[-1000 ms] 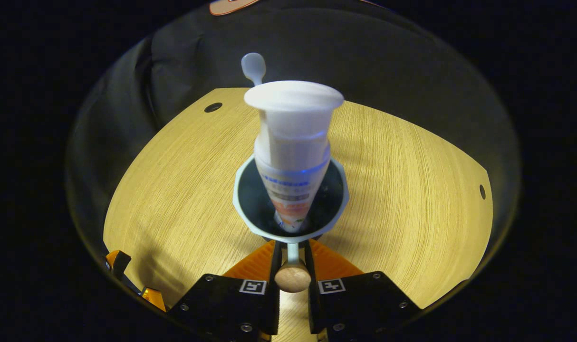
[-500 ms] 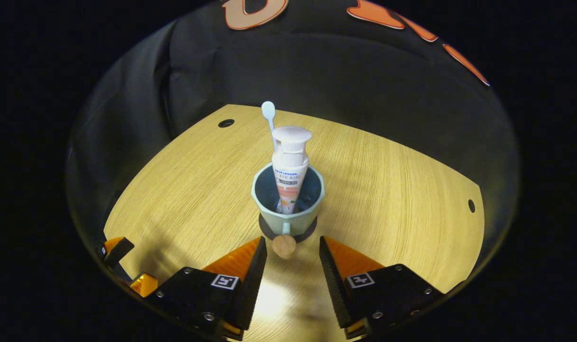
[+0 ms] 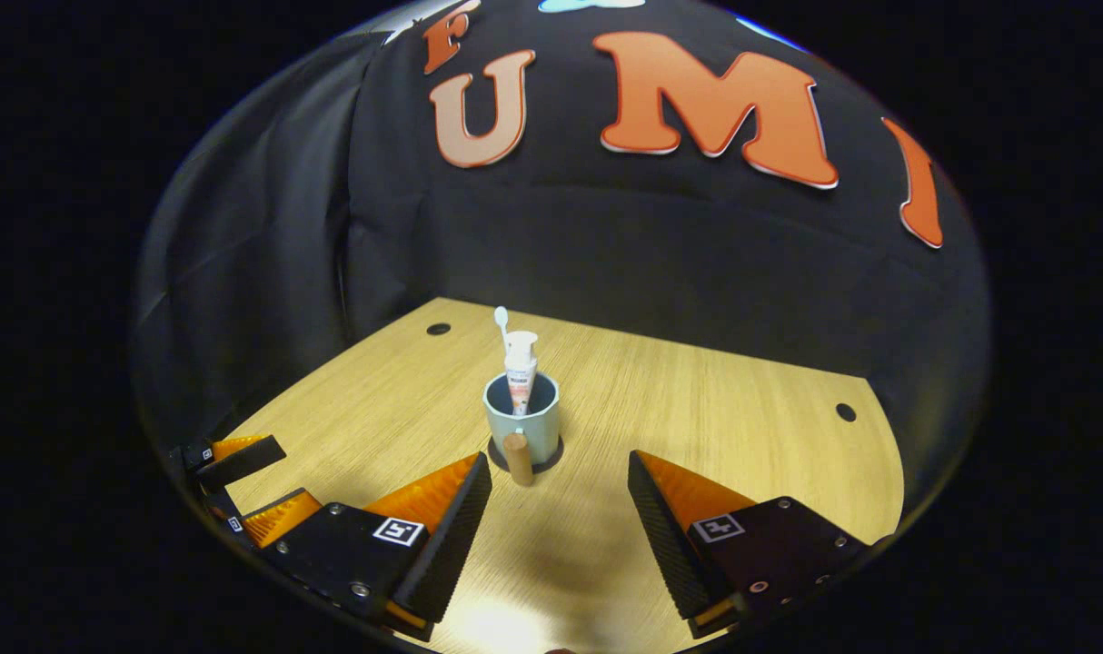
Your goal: Put the toothbrush and toothpaste on the desktop into the cup, then pick up the cup and place it on the coaster on the desktop.
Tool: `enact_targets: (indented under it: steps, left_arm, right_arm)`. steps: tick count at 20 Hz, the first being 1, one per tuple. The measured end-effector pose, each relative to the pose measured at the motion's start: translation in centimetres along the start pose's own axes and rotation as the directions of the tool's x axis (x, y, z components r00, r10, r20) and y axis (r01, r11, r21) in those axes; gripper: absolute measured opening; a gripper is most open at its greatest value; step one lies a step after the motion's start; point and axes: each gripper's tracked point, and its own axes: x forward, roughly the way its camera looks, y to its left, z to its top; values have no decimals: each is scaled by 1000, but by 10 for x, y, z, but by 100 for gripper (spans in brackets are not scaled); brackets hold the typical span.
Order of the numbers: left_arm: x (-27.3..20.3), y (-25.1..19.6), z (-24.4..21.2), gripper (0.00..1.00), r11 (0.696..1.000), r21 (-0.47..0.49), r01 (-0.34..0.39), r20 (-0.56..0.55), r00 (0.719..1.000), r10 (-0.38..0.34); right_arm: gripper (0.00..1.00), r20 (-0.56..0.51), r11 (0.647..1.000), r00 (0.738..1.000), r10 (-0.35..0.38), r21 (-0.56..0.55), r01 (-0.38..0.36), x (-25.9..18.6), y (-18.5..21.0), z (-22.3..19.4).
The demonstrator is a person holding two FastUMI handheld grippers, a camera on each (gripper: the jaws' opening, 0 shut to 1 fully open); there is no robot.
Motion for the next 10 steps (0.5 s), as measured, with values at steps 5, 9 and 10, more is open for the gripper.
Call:
enact_targets:
  steps: [5, 9, 10]
  left_arm:
    - [-14, -44, 23, 98, 998, -24, 58, 61, 997, -57]
    - [-30, -63, 46, 98, 998, 18, 56, 125, 990, -58]
    - [-34, -67, 51, 98, 998, 29, 53, 143, 988, -56]
  right_arm:
    - [93, 106, 999, 994, -33, -3, 34, -62, -23, -13]
    - [93, 218, 995, 971, -98, 17, 97, -106, -43, -12]
    - [93, 249, 994, 963, -105, 27, 101, -115, -44, -9]
